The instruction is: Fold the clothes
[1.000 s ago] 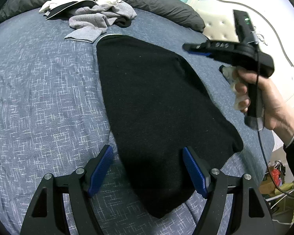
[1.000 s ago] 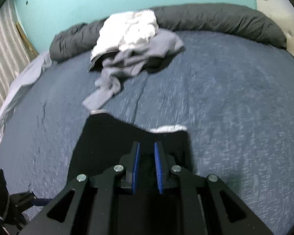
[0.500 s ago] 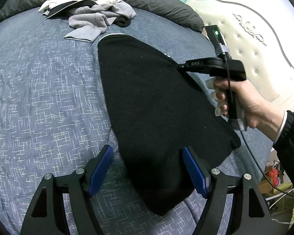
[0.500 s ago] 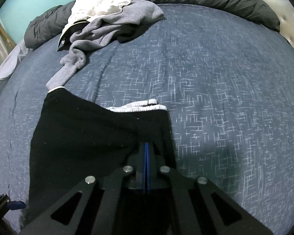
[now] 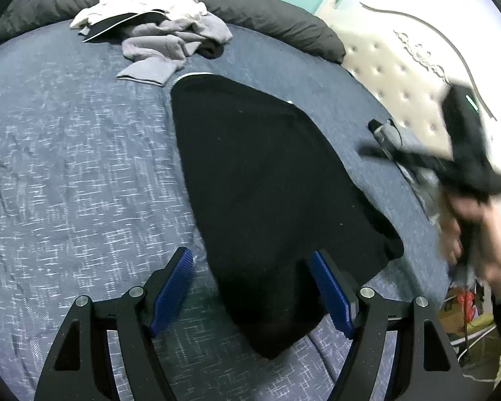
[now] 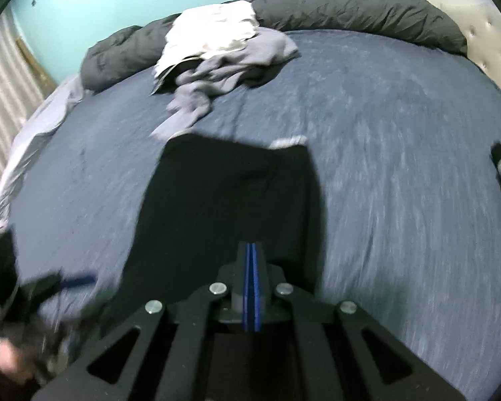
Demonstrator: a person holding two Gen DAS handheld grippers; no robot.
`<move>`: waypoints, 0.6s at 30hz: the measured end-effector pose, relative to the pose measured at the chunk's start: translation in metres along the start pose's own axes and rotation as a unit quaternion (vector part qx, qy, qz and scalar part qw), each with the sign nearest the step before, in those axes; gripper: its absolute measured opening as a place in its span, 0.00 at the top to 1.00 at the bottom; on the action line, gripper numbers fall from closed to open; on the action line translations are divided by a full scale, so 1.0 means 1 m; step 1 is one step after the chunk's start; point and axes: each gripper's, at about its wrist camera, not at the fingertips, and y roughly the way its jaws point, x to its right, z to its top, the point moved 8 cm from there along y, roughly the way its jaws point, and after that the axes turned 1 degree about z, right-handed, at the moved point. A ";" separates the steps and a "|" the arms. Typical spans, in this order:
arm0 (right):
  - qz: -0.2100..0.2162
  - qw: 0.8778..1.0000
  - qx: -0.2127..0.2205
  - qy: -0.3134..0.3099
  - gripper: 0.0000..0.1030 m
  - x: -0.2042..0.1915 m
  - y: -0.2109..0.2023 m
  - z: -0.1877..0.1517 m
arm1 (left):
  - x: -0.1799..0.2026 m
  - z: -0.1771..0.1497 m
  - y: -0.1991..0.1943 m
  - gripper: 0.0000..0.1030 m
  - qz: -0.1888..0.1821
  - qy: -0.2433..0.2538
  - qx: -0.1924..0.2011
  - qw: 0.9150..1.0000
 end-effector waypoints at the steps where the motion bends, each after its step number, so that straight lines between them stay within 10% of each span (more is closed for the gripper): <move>1: 0.006 1.000 -0.005 0.003 0.98 -0.003 -0.005 -0.012 | -0.002 0.000 -0.001 0.25 0.001 -0.002 -0.001 1.000; 7: 0.020 0.995 -0.031 0.092 0.70 0.015 -0.022 -0.080 | -0.004 -0.008 -0.002 0.25 0.006 0.001 -0.011 1.000; 15: 0.024 0.990 -0.030 0.137 0.70 0.027 -0.018 -0.103 | -0.004 -0.016 -0.002 0.25 0.012 0.010 -0.021 1.000; 18: 0.031 0.991 -0.020 0.127 0.90 0.024 -0.015 -0.098 | -0.005 -0.020 -0.001 0.25 0.015 0.014 -0.026 0.999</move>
